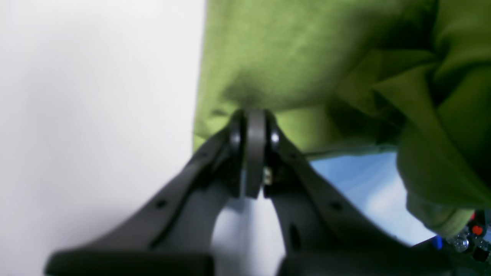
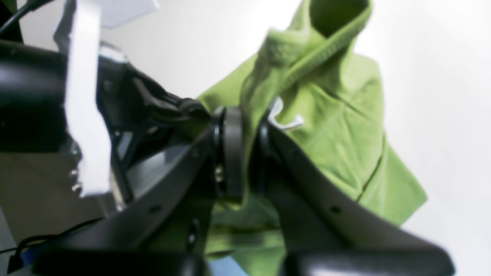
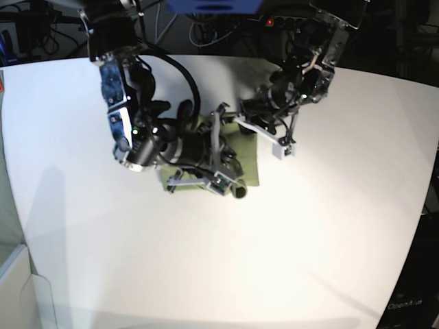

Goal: Fold the T-shirt properly
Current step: 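Lower the held end onto the shirt beside the left gripper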

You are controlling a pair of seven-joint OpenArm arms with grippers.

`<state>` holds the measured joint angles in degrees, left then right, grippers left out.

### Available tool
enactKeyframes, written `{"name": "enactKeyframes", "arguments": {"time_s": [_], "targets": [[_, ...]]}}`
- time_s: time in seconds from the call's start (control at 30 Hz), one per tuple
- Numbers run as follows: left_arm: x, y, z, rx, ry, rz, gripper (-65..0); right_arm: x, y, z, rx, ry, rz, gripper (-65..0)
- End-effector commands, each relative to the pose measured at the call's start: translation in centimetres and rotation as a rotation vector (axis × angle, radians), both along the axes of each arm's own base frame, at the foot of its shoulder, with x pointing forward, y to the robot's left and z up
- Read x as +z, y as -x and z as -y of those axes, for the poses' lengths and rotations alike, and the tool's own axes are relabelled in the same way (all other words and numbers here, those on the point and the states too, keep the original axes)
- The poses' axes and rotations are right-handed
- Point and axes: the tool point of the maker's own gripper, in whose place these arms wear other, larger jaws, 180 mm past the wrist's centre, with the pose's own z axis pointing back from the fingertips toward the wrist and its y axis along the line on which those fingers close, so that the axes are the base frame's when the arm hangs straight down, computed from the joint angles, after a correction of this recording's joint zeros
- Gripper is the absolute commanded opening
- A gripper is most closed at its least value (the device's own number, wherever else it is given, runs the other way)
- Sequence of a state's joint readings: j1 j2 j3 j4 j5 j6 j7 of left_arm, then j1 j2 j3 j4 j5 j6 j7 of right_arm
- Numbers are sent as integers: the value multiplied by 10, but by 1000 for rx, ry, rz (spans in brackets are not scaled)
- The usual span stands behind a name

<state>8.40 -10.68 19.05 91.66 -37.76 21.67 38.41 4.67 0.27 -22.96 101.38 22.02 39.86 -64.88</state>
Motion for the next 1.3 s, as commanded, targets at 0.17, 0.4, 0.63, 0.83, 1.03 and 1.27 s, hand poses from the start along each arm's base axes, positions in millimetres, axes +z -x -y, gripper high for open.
{"name": "enactKeyframes", "arguments": {"time_s": [0.17,0.4,0.63,0.83,1.03,1.27], "targets": [[-3,5,-5,9,-22,-28,-628,-5,-3,-12,7,-44,-30,-627],[-3,5,-5,9,-22,-28,-628,-23,0,-16,-3,-78,-83,-470],[-3,5,-4,9,-20,-28,-628,-23,0,-19,-3,-89,-90,-128],[-3,5,-6,7,-24,-27,-628,-1,1,-27,17,-161,-62,-219],[-7,6,-9,8,-33,-36,-628,1,12,-31,73,-139,-45,-277],[-4,-10,-17,11,-54,-13,-628,-7,10,-11,67,-90,-40,-284]]}}
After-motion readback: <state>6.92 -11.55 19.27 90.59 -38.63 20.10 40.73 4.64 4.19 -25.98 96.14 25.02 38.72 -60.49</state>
